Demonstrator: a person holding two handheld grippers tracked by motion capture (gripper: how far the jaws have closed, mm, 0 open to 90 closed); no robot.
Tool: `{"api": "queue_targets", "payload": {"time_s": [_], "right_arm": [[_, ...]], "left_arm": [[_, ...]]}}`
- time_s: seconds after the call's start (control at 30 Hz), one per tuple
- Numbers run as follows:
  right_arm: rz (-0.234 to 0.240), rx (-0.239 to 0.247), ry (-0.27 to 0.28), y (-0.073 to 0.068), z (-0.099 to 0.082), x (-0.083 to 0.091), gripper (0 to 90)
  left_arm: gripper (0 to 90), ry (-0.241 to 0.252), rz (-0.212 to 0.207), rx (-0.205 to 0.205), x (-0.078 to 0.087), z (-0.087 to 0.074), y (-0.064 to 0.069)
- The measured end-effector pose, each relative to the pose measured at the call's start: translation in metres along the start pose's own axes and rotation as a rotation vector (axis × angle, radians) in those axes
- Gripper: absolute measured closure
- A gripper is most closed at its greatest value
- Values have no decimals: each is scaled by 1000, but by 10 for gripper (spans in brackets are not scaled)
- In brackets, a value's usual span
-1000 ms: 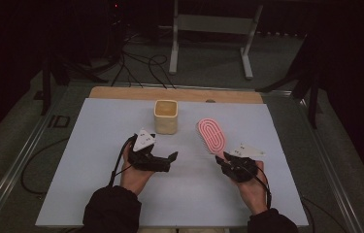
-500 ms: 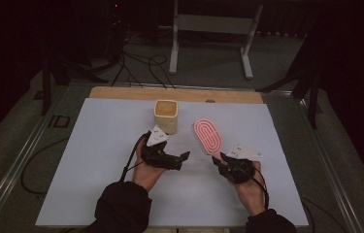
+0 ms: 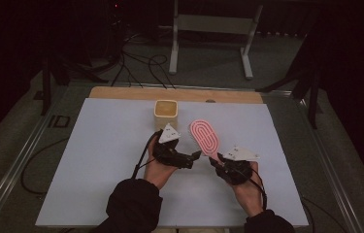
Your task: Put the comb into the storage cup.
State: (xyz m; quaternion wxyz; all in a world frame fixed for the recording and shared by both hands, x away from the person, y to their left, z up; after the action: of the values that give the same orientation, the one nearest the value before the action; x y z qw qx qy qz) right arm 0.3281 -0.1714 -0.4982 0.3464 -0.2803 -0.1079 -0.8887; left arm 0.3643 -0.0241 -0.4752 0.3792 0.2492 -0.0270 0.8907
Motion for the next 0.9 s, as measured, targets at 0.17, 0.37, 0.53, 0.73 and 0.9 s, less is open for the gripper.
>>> {"api": "queue_targets", "payload": {"time_s": [0.17,0.37,0.53,0.73,0.9], "right_arm": [[6,11,2,-3,1,-1,696],[8,14,9,-4,2,-1,696],[16,15,14,-7,3,-1,696],[28,36,16,-14,4,-3,696],[32,40,17,-17,3,-5,697]], "left_arm": [[0,-11,-5,11,-9,2,6],[0,-19,-10,40,-17,5,11],[0,-20,-17,49,-21,7,13],[70,-21,-37,67,-24,11,18],[234,-23,-47,79,-23,10,21]]}}
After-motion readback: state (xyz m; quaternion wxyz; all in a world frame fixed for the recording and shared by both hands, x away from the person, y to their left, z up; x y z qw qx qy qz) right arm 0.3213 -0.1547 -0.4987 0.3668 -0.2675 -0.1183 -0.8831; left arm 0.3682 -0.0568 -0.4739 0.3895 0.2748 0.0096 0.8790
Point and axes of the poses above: each handheld gripper's, and its own axes: x roughly backward along the jaws, z roughly out of its top, y roughly to its right, the point moved 7 cm from there along -x, roughly forward along the jaws, and after that the axes turned 6 degrees about z, right-handed, at the moved point
